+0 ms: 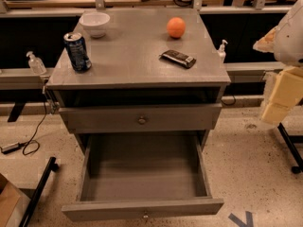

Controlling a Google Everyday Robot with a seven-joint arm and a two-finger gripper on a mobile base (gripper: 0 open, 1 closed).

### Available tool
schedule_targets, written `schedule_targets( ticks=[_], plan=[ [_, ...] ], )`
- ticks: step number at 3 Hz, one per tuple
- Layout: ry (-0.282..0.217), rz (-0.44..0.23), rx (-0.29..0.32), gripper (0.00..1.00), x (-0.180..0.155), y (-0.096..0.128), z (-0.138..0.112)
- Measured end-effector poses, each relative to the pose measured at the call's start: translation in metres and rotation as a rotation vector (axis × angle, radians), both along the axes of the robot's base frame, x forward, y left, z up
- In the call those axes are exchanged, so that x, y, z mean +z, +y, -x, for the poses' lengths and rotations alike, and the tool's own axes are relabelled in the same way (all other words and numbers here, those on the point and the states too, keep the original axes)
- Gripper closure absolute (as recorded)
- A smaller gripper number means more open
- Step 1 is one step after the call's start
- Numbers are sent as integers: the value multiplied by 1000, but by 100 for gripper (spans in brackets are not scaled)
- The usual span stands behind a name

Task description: Place pepsi can into middle drawer

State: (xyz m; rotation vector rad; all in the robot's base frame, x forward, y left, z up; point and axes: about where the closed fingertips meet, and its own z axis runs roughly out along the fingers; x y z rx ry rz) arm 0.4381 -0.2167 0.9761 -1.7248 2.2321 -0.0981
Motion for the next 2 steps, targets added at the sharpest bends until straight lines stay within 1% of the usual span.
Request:
schedule_targets(
  ticks=[1, 2],
  plan=[
    [0, 0, 0, 0, 0, 0, 0],
    [-23, -28, 37, 0, -1, 14, -10]
  ],
)
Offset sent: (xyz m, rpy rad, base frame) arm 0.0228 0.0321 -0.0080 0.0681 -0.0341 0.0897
